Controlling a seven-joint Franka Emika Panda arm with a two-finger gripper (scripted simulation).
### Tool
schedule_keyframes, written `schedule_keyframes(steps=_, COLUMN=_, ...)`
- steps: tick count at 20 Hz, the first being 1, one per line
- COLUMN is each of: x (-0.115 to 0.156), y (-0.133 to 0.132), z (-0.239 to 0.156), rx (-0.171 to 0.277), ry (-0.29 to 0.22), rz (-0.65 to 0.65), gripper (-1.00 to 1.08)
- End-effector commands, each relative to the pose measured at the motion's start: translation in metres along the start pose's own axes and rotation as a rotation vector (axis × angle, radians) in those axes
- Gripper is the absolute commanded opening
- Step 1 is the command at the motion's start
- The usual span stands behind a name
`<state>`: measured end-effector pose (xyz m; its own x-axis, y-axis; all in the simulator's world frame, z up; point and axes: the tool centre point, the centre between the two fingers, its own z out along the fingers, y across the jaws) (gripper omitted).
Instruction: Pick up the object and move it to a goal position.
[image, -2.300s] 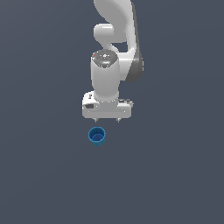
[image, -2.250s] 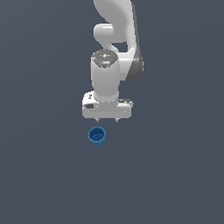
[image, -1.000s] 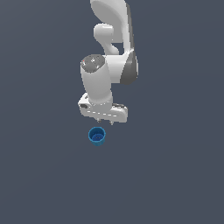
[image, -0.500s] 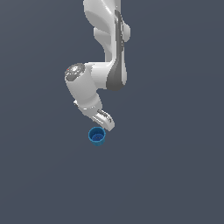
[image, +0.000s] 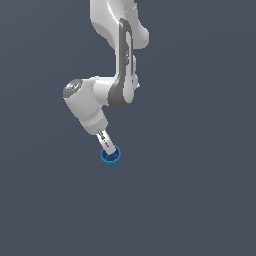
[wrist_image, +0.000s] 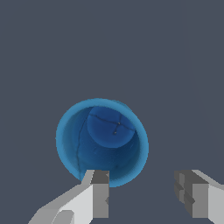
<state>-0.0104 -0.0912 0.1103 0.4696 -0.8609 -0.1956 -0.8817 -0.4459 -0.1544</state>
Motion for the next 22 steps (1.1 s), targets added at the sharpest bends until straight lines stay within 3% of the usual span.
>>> schedule_keyframes(steps=1, x=0.004, y=0.004, z=0.002, rx=0.01, ry=-0.008, rz=0.062, gripper=0.28)
schedule_keyframes(steps=7, x=0.009, y=0.008, z=0.005, rx=0.021, ry=-0.016, rz=0.136, gripper=0.28)
schedule_keyframes(steps=22, x=0.008, y=0.009, z=0.035, rx=0.021, ry=-0.017, rz=0.142, gripper=0.28)
